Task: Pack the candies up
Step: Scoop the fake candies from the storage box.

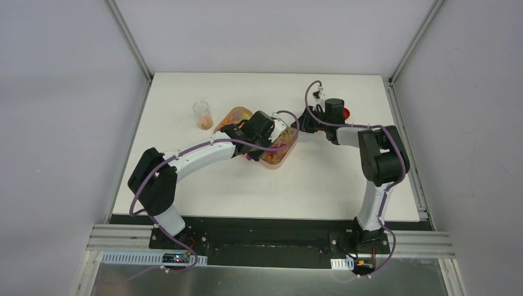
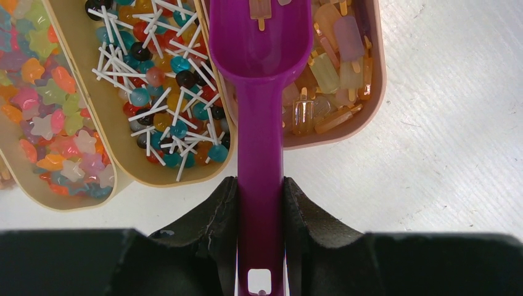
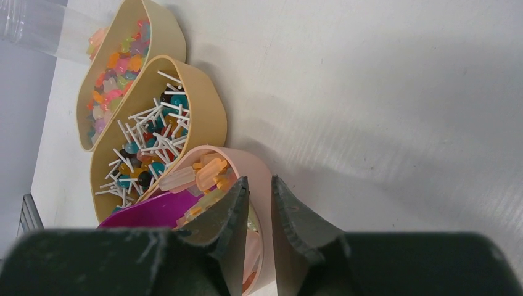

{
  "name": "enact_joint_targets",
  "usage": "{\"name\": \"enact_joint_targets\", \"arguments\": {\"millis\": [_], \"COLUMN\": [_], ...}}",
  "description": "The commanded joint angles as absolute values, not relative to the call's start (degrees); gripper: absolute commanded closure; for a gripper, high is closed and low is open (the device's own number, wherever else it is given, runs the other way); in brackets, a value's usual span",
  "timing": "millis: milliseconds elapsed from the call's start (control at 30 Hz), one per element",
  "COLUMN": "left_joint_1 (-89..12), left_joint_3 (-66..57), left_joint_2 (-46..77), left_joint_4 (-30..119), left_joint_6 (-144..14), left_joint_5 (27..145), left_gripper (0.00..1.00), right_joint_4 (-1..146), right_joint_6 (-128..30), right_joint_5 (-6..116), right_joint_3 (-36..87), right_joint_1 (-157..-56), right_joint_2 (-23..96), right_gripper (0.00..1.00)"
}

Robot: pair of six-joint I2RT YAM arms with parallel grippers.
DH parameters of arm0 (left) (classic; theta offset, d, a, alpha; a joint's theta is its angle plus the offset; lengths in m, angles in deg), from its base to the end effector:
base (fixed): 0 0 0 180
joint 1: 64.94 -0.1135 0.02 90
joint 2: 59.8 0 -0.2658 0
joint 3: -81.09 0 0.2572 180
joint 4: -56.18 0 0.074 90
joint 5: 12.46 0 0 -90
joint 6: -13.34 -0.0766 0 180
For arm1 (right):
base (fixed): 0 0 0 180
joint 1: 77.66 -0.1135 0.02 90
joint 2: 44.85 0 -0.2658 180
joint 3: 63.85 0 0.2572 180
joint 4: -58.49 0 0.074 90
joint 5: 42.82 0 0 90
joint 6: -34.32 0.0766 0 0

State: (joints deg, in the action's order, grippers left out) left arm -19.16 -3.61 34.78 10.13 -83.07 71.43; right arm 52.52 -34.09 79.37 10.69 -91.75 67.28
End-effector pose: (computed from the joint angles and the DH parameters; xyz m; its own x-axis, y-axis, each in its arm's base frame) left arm 0.2700 -0.2657 0.2099 -0.4992 0.6721 -0.5469 0.7313 0.6653 0.1502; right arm 0.4189 0.1472 0.1300 -0.7105 0.1427 -0.6890 -0.4136 0.7075 0.5730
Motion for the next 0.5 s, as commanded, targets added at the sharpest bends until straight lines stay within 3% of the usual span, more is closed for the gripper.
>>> {"name": "enact_joint_targets", "arguments": {"millis": [0,467], "left_joint_1": [-19.1,-19.7], "left_joint_3": [-2.9,0.3], "left_joint_2": [33.6,32.0], "left_joint_4": [14.2,14.8], "left_joint_6": [-81.6,-82.0], "left_joint_5": [71.8,70.4], "left_gripper": [1.0,1.0], "right_joint_4": [52.6,52.6], "right_joint_6": [-33.4,-33.4], "right_joint_5": [82.1,82.4], "right_joint_3": [9.7,9.8], "right_joint_1": [-92.0,-91.7], "right_joint_2": [66.9,67.0], "right_gripper": [0.78,0.78]}}
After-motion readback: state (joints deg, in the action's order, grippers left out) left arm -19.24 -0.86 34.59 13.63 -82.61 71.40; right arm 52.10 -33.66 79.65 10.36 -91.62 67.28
